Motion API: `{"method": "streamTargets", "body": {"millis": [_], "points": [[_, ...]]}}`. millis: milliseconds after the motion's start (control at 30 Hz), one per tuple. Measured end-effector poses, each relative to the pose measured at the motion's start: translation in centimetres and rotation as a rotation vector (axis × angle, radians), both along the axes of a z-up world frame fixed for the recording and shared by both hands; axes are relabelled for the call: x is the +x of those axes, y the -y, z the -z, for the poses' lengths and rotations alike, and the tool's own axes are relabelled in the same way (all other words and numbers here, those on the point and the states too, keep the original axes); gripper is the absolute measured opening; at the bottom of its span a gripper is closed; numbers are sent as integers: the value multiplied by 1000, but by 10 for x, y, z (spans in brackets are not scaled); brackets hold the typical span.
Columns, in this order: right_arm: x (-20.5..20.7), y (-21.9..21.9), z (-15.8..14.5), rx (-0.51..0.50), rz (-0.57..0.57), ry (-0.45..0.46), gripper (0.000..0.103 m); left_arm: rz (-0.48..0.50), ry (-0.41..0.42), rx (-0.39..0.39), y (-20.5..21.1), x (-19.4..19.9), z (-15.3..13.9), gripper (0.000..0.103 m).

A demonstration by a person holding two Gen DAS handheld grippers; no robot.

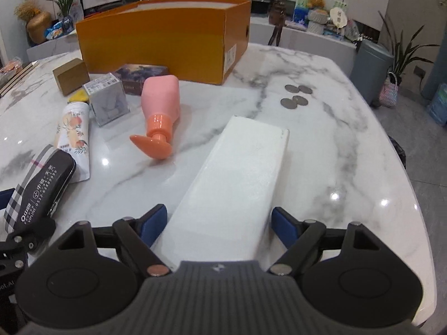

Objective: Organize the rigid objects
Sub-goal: 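Lift the plaid case with the left tool while the right tool lifts the white box over the box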

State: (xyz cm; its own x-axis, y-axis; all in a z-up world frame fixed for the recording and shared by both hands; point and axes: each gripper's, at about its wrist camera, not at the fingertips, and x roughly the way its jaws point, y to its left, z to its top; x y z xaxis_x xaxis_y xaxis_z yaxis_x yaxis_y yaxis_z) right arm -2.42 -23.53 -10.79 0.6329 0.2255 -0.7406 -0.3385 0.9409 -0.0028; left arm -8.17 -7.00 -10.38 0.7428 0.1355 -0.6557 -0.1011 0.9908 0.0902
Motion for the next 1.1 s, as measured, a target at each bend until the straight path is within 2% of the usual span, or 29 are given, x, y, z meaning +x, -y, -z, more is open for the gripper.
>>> {"method": "streamTargets", "body": {"millis": [100,500,733,933,1100], "points": [[-1,1,1,8,2,11,81,23,2,1,1,2,0,73],[5,6,7,31,-3,91,81,69,-6,1,9,6,-1,72],[5,3,1,20,-27,69,66,68,16,-13,7,5,-10,72],[6,5,-5,23,-25,60,63,47,38,-36,-1,5,-19,72],[3,9,-23,60,-17,69,60,39,57,-54,-6,6,-28,72]]}}
